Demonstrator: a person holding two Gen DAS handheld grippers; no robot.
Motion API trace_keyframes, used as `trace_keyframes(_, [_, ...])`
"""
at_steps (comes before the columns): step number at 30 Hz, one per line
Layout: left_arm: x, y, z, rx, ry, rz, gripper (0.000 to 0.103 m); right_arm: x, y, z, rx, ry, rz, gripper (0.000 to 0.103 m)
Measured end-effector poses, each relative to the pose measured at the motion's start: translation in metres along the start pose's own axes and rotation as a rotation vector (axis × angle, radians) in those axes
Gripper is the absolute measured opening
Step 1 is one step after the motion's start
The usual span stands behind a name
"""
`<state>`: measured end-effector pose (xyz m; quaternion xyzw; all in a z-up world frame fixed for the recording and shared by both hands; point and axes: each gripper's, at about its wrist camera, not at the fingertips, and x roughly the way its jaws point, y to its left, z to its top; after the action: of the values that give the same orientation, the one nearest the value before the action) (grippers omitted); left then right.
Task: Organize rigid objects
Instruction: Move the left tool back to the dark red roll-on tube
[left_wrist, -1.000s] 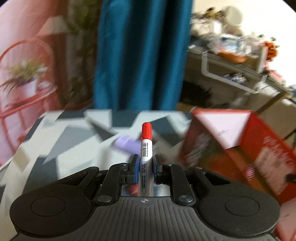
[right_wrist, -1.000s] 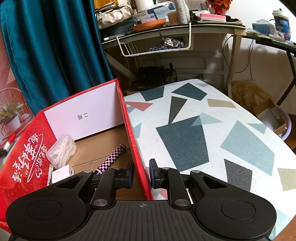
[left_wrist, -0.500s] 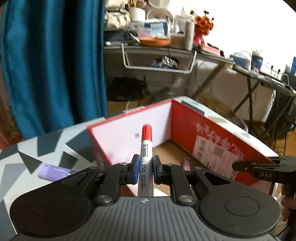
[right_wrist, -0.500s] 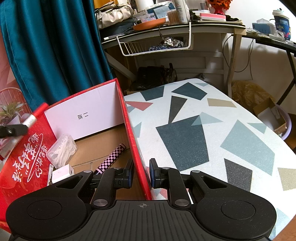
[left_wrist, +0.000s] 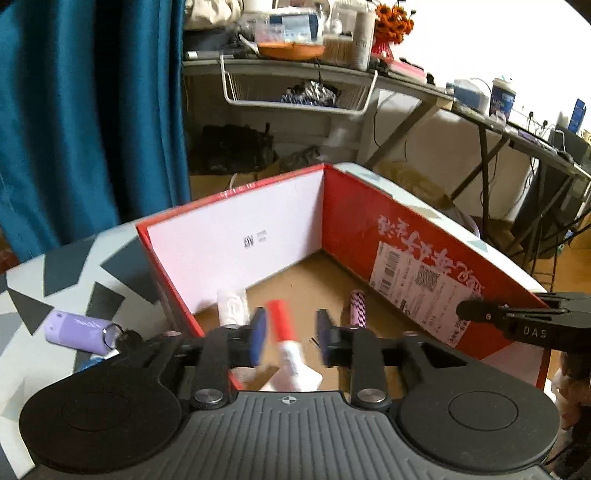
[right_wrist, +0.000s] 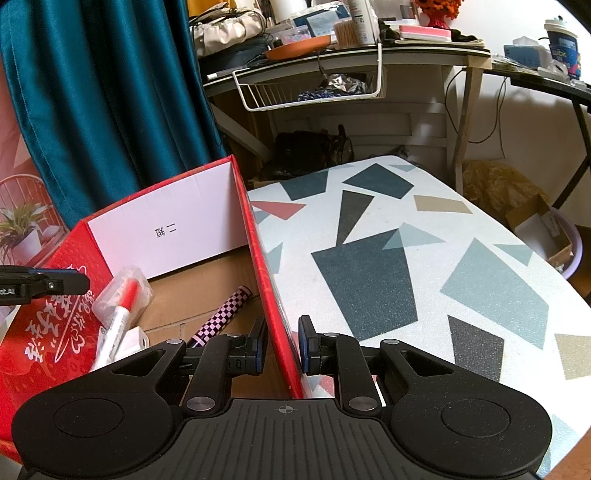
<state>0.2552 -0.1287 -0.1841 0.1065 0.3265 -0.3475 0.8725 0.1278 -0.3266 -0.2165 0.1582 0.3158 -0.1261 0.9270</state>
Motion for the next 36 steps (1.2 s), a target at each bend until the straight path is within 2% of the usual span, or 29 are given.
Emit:
trace_keyframes(1, [-0.005,0.001,0.0,-0.003,-0.026,0.003,0.045,0.0,0.0,0.0,0.001,0.0,0.0,0.016])
trace_keyframes(2, [-0.011,0.002,0.001,-0.014,-0.048,-0.002,0.056,0.0,0.0,0.0,0.001,0.001,0.0,0.016])
trace_keyframes(3, [-0.016,0.005,0.002,-0.03,-0.067,-0.007,0.062,0.0,0.001,0.0,0.001,0.001,0.0,0.016])
trace_keyframes(5, [-0.028,0.011,0.003,-0.056,-0.113,0.001,0.081,0.0,0.0,0.0,0.001,0.001,0.001,0.016])
trace_keyframes(8, [-0.044,0.023,0.004,-0.082,-0.151,0.033,0.101,0.0,-0.001,0.0,0.004,0.0,0.003,0.017])
trace_keyframes(13, [-0.053,0.053,0.0,-0.153,-0.117,0.11,0.103,0.001,-0.002,-0.001,0.01,-0.003,0.007,0.017])
trace_keyframes(19, [-0.054,0.08,-0.014,-0.199,-0.078,0.269,0.103,0.001,-0.002,-0.001,0.011,-0.003,0.007,0.017])
trace_keyframes(24, [-0.054,0.102,-0.029,-0.287,-0.068,0.239,0.103,0.001,-0.002,-0.001,0.011,-0.003,0.008,0.017])
trace_keyframes(32, [-0.038,0.119,-0.048,-0.376,-0.008,0.392,0.103,0.002,-0.001,0.0,0.013,-0.002,0.009,0.018])
trace_keyframes(36, [-0.029,0.124,-0.054,-0.424,0.034,0.404,0.103,0.002,-0.001,0.0,0.017,-0.001,0.013,0.018])
